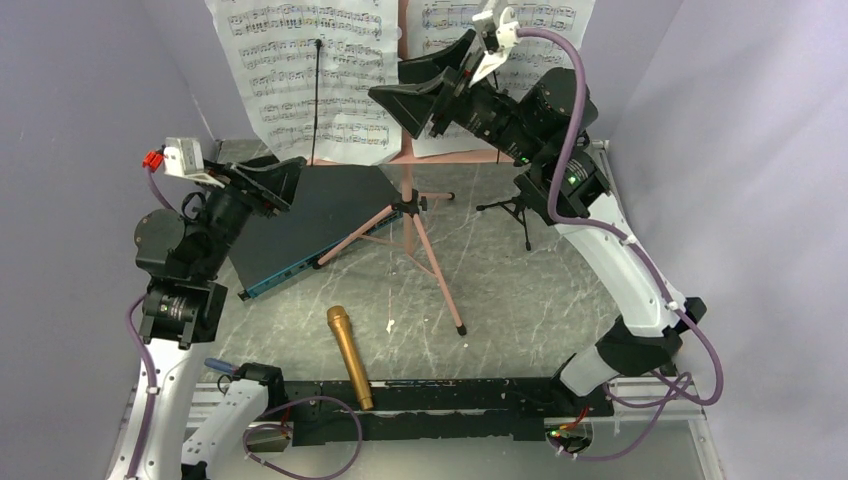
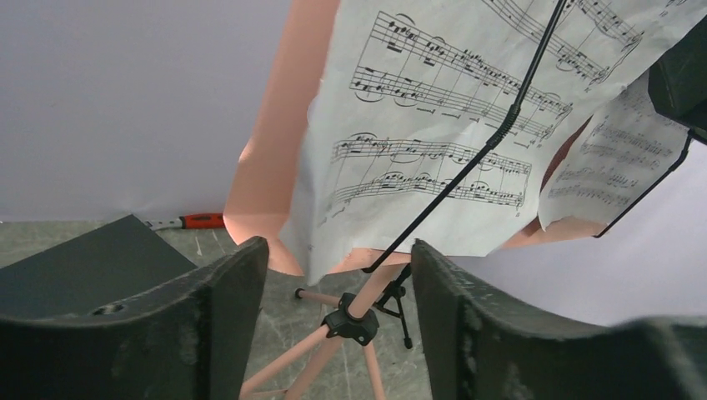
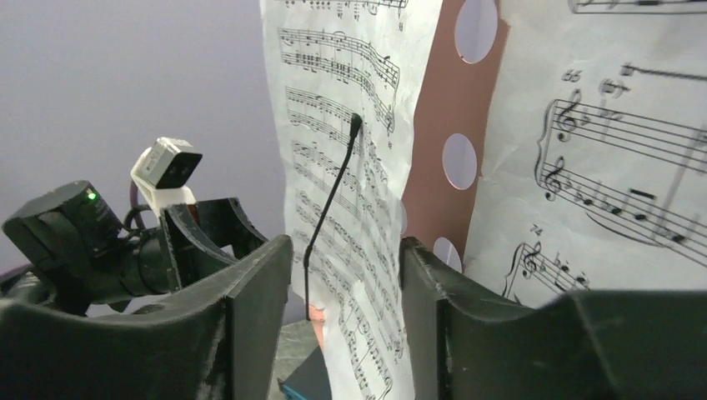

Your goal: Set up the instrument practice props

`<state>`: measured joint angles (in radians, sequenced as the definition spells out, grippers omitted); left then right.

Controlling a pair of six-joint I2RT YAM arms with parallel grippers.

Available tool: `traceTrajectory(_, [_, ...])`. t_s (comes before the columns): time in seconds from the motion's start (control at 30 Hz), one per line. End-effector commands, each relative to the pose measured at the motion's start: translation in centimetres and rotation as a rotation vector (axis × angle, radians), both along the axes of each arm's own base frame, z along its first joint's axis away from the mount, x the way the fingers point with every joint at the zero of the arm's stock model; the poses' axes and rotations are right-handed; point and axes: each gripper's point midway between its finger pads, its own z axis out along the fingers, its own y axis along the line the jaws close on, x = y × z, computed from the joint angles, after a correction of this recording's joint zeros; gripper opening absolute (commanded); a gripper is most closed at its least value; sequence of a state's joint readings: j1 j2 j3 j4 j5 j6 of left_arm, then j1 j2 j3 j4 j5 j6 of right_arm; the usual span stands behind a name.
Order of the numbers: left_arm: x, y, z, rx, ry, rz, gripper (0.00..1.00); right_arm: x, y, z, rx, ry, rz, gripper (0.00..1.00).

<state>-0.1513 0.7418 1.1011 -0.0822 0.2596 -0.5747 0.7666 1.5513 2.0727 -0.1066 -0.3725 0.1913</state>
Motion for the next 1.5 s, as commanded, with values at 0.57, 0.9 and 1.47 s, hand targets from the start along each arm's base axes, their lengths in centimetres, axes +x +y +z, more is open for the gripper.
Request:
traceTrajectory(0.57, [-2.1, 2.5, -4.8, 0.075, 0.126, 0.126, 0.93, -4.7, -3.8, 0.8, 0.053, -0.056, 0.04, 0.98])
traceTrajectory(0.9, [-4.0, 4.2, -11.0, 0.061, 0.274, 0.202, 0.93, -4.6, -2.4, -6.2, -0.033, 0.071, 0.101, 1.0])
traceTrajectory(1.47, [-3.8, 4.3, -23.8, -0.071, 0.575, 0.249, 0.93, -7.3, -2.8, -19.2, -0.226, 0.182, 0.198, 1.0])
